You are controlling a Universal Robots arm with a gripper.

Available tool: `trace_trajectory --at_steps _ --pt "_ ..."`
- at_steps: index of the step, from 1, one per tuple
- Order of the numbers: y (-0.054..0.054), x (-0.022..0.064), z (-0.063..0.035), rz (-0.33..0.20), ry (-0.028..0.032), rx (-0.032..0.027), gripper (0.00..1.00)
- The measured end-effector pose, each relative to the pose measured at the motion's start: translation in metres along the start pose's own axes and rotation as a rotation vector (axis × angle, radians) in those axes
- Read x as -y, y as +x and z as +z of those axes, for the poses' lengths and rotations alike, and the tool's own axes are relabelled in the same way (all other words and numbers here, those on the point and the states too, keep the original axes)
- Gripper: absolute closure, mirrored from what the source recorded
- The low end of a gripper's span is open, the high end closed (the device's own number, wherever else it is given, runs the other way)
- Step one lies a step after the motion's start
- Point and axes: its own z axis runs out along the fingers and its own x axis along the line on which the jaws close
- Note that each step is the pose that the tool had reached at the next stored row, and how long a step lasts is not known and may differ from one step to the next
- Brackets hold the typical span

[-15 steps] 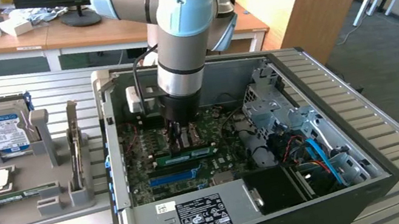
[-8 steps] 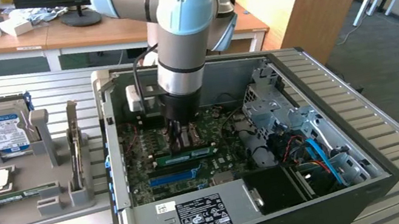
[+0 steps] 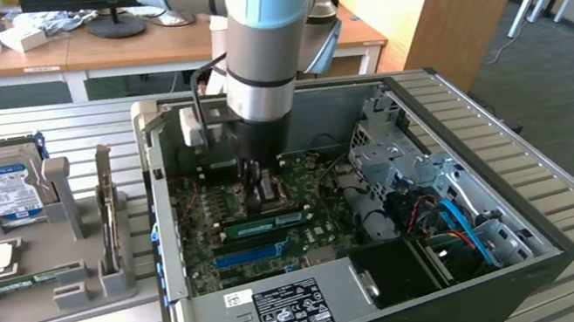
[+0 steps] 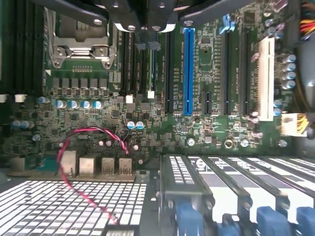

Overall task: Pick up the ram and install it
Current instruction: 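Press down the ram until it locks into place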

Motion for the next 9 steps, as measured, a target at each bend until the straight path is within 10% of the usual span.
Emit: trace_trajectory --at_steps 9 --pt "0.000 -0.0004 -0.0287 0.000 0.0000 0.0000 0.90"
